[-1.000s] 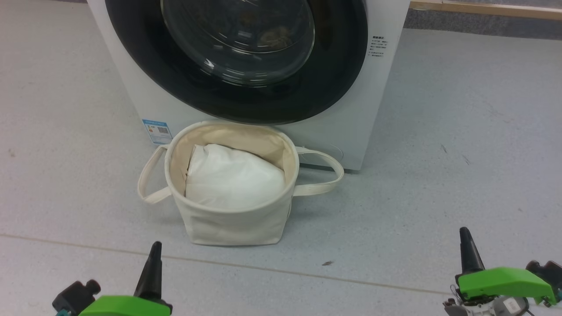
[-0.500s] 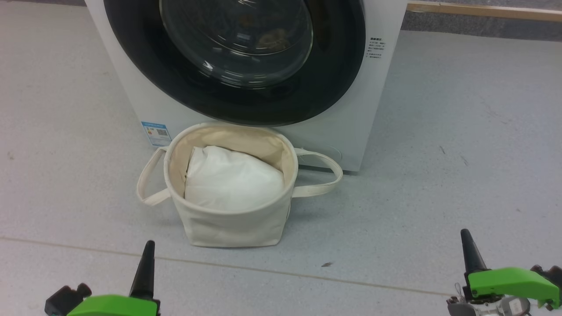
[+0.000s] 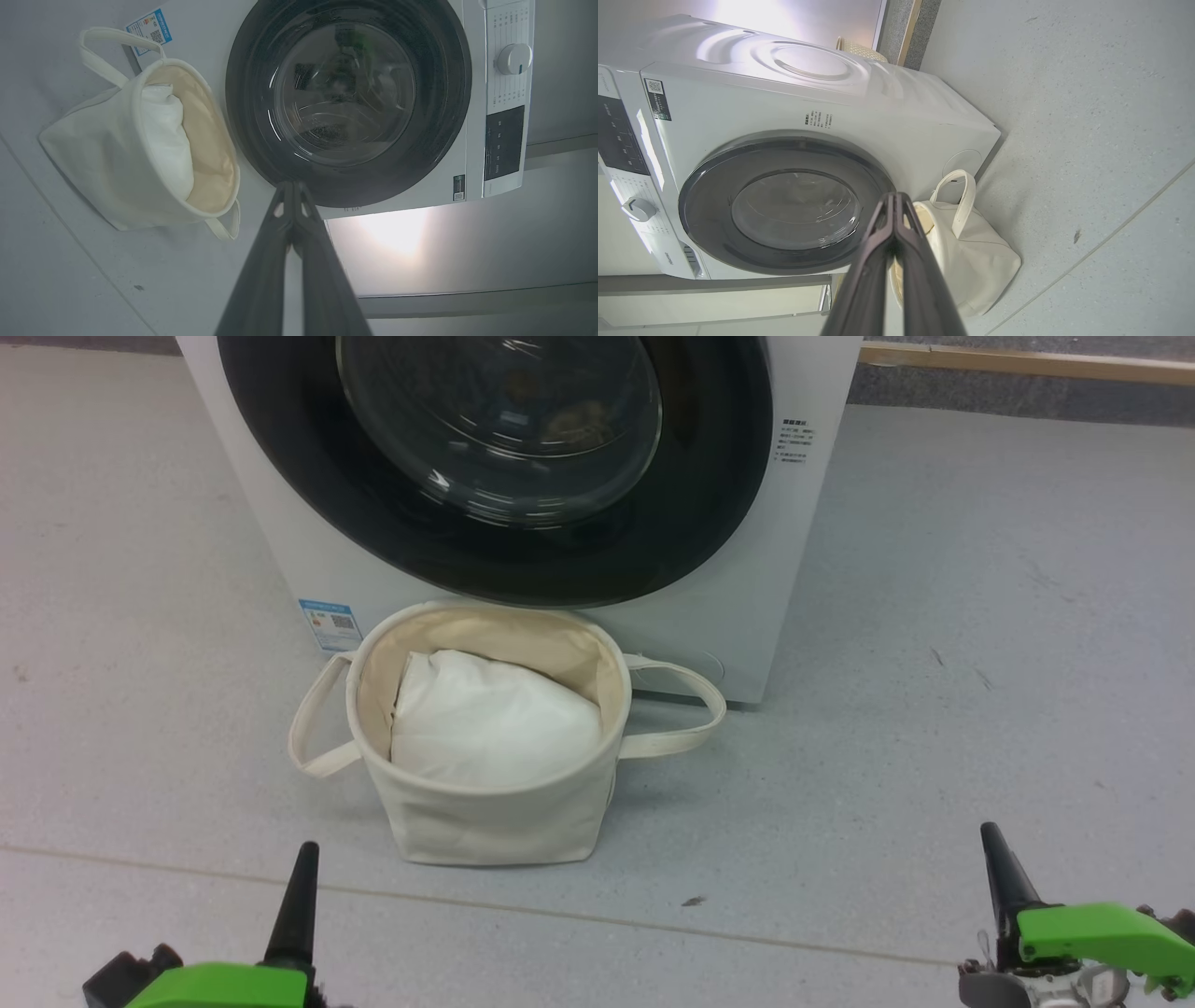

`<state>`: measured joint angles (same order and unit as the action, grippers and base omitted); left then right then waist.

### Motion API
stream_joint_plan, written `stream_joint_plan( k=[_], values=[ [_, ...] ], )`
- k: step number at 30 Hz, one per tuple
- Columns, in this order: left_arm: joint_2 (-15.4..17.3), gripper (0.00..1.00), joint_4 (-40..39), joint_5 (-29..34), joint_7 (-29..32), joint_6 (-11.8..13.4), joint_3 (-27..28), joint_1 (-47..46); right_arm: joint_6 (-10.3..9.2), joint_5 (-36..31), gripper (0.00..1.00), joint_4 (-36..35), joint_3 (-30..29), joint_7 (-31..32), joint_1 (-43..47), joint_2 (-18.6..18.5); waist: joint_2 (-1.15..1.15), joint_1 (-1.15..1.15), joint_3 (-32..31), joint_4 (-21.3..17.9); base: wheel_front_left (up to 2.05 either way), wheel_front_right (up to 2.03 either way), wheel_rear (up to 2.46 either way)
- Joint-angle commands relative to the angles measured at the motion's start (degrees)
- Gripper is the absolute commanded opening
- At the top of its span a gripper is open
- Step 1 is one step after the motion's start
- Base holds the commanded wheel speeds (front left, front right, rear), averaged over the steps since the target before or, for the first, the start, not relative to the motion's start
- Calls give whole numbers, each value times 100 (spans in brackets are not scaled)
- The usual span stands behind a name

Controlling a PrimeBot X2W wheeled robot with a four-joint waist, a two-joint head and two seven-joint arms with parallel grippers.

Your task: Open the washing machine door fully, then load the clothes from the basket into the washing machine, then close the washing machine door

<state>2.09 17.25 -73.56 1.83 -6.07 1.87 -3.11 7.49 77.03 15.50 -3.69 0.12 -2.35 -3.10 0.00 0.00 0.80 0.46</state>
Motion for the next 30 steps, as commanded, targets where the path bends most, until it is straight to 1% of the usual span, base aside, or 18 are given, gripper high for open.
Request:
stream_joint_plan(
  k=[1, 17, 19, 20, 26, 30],
  values=[
    [62, 0, -217, -180, 46, -41, 198, -285, 0, 163, 0, -163, 51, 70, -308, -96, 0, 0, -3, -2, 0, 0, 0],
    [73, 0, -285, -1305, 326, -108, 376, -300, 0, 1154, 0, -158, -68, 365, -349, -93, 0, 0, -43, -31, 0, 0, 0],
    [73, 0, -289, -1372, 343, -112, 386, -301, 0, 1212, 0, -158, -75, 382, -351, -93, 0, 0, -45, -33, 0, 0, 0],
    [75, 0, -297, -1504, 376, -120, 407, -303, 0, 1328, 0, -158, -89, 417, -356, -92, 0, 0, -50, -36, 0, 0, 0],
    [78, 0, -317, -1833, 458, -140, 459, -308, 0, 1617, 0, -156, -125, 505, -368, -90, 0, 0, -62, -45, 0, 0, 0],
    [78, 0, -319, -1862, 465, -142, 463, -308, 0, 1637, 0, -156, -135, 518, -370, -85, 0, 0, -63, -46, 0, 0, 0]
  ],
)
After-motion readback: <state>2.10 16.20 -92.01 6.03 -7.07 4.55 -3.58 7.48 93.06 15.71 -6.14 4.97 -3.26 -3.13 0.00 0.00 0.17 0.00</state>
